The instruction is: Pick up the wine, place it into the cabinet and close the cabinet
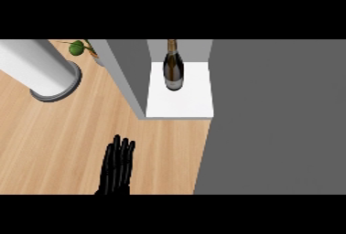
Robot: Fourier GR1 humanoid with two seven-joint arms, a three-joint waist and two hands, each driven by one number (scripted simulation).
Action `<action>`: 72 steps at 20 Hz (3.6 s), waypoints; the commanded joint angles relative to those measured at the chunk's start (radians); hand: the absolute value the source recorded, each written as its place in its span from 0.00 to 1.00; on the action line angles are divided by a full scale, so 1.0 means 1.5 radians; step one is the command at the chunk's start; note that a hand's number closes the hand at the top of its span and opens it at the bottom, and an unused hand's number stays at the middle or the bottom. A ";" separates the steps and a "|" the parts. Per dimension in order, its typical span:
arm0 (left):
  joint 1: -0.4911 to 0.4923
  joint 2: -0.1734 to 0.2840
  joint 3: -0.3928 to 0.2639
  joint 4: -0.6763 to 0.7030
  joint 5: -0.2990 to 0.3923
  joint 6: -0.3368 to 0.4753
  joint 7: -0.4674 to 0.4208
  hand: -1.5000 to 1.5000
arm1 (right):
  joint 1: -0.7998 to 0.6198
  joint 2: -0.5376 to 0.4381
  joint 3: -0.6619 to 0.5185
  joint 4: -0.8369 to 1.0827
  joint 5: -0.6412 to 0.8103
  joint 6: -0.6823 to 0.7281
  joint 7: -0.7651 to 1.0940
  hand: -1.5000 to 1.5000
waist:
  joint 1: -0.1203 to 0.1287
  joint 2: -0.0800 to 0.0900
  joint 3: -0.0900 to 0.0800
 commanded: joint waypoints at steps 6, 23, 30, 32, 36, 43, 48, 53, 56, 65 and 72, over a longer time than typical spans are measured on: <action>0.091 0.131 0.061 -0.108 0.025 -0.089 -0.008 0.00 | 0.040 -0.022 0.016 -0.104 -0.116 0.035 0.065 1.00 | -0.001 0.000 -0.001; 0.248 0.243 0.288 -0.183 0.160 -0.230 -0.062 0.00 | 0.123 0.036 0.320 -0.125 -0.025 0.055 0.094 1.00 | 0.003 -0.003 -0.001; 0.286 0.283 0.377 -0.147 0.203 -0.312 -0.056 0.00 | 0.075 0.072 0.453 -0.133 0.065 -0.035 0.134 1.00 | 0.001 -0.005 -0.002; 0.284 0.289 0.401 -0.140 0.222 -0.341 -0.054 0.00 | 0.066 0.072 0.524 -0.104 0.114 -0.089 0.104 1.00 | -0.003 -0.007 -0.003; 0.279 0.309 0.449 -0.114 0.254 -0.391 -0.036 0.00 | 0.031 0.072 0.624 -0.041 0.184 -0.176 0.065 1.00 | -0.006 -0.007 -0.003; 0.277 0.323 0.496 -0.108 0.294 -0.435 0.002 0.00 | -0.118 0.071 0.608 0.036 0.220 -0.282 0.056 1.00 | 0.008 -0.001 -0.003; 0.290 0.311 0.492 -0.169 0.288 -0.410 0.022 0.00 | -0.211 0.069 0.614 0.057 0.266 -0.373 0.098 1.00 | 0.010 -0.003 -0.003; 0.258 0.296 0.474 -0.154 0.276 -0.417 0.037 0.00 | -0.328 0.067 0.521 0.131 0.180 -0.400 0.089 1.00 | 0.022 0.004 -0.002; 0.251 0.288 0.484 -0.134 0.282 -0.430 0.038 0.00 | -0.391 0.067 0.513 0.123 0.156 -0.434 0.129 1.00 | 0.019 0.002 -0.003; 0.204 0.259 0.460 -0.137 0.260 -0.391 0.077 0.00 | -0.625 0.071 0.403 0.385 -0.005 -0.496 0.011 1.00 | 0.027 0.006 -0.002; 0.223 0.243 0.488 -0.130 0.253 -0.406 0.079 0.00 | -0.736 0.059 0.305 0.514 0.030 -0.428 -0.009 1.00 | 0.013 0.002 -0.001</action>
